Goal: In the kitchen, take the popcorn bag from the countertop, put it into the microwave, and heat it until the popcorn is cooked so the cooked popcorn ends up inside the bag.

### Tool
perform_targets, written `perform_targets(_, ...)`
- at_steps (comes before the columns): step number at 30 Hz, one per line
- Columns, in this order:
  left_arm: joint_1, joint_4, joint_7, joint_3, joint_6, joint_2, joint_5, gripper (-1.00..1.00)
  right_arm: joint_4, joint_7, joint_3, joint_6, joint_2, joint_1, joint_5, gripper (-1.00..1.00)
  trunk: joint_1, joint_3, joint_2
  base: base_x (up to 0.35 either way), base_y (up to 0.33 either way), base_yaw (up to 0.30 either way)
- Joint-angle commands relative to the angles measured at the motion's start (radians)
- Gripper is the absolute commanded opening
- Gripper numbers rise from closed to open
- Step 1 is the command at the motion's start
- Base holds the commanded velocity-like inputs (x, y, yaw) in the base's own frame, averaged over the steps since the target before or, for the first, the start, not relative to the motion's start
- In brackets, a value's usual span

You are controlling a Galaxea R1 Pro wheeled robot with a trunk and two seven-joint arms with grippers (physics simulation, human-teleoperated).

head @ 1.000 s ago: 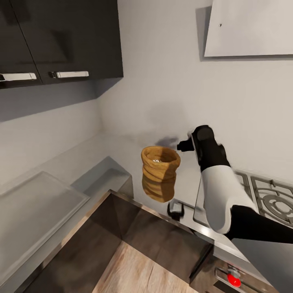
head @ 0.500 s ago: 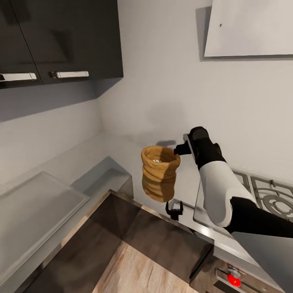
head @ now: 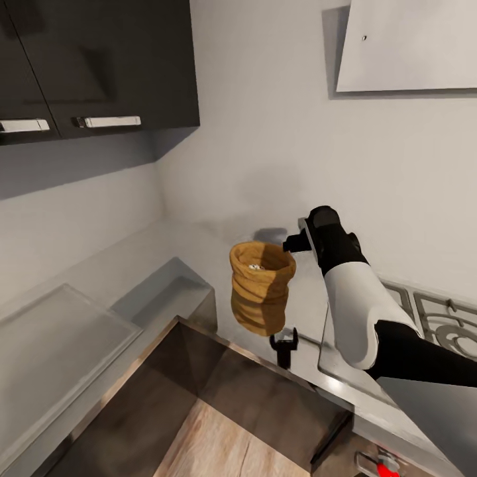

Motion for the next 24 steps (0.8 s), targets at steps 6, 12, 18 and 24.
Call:
perform_targets(6,0.000,-0.001,0.000,0.000,-0.002,0.000,0.004,1.00,-0.001,0.009,-0.005,0.002,0.001,-0.001,0.011,1.00,0.001,-0.001,-0.001,0.197,0.000,0.000)
perform_targets(12,0.000,0.000,0.001,0.000,-0.002,0.000,0.004,1.00,0.006,0.010,-0.006,0.002,0.001,-0.001,0.007,1.00,0.001,-0.001,-0.001,0.022,0.000,0.000)
perform_targets(18,0.000,0.000,0.000,0.000,-0.002,0.000,0.004,1.00,0.016,0.016,-0.007,0.002,0.001,0.004,-0.001,1.00,0.001,-0.001,-0.001,0.001,0.000,0.000)
perform_targets(24,0.000,0.000,0.001,0.000,-0.002,0.000,0.004,1.00,0.038,0.021,-0.008,0.002,0.001,0.008,-0.004,1.00,0.001,-0.001,-0.001,0.000,0.000,0.000)
